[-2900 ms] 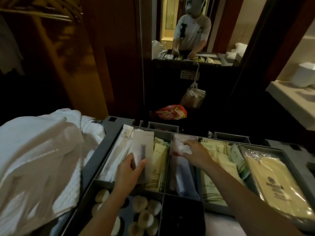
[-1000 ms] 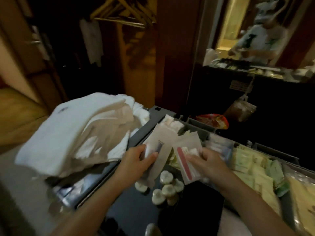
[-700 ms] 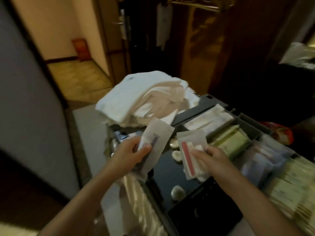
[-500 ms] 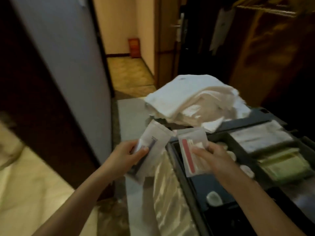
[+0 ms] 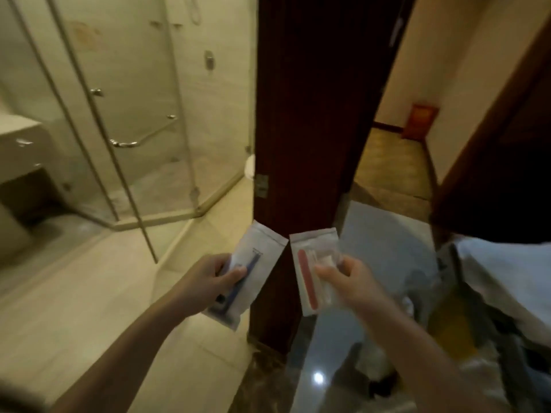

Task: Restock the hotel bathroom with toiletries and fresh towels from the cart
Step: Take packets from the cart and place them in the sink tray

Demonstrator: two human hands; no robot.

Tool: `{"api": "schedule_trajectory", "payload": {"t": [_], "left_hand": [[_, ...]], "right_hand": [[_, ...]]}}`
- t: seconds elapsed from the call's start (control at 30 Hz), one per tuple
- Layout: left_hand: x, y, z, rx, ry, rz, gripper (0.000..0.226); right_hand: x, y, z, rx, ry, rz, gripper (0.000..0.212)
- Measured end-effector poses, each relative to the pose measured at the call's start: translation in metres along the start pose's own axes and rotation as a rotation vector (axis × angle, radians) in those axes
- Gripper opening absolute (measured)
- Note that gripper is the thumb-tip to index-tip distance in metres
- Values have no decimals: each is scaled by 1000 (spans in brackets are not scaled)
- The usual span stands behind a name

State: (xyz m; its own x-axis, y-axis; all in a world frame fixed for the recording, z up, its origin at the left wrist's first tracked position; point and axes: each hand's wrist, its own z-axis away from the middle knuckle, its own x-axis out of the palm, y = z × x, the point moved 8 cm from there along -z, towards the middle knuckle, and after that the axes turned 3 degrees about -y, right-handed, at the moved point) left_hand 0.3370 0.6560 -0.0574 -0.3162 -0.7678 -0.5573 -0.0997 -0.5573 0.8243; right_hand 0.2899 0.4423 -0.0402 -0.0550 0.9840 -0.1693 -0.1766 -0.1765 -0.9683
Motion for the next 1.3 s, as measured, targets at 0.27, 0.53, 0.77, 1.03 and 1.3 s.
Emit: {"api": "schedule_trajectory", "payload": {"t": [0.27,0.53,0.77,1.03,1.3], "left_hand": [[-99,-71,-30,-109,146,229,39],[-189,-118,-55,-155,217,245,14],[-257,-166,-72,-354,437,359,9],[-318,-206,-100,-489,777,516,14],[-366,-265,-107,-462,943,1057,24]], "right_hand": [[116,-30,-125,-41,-260,21,19],[216,-60,-220,-57,-383,-36,16],[296,-91,-294,-83,-568,-15,18],[365,-117,-388,-100,-705,-31,11],[459,-131,-451,-28,-836,-79,9]]}}
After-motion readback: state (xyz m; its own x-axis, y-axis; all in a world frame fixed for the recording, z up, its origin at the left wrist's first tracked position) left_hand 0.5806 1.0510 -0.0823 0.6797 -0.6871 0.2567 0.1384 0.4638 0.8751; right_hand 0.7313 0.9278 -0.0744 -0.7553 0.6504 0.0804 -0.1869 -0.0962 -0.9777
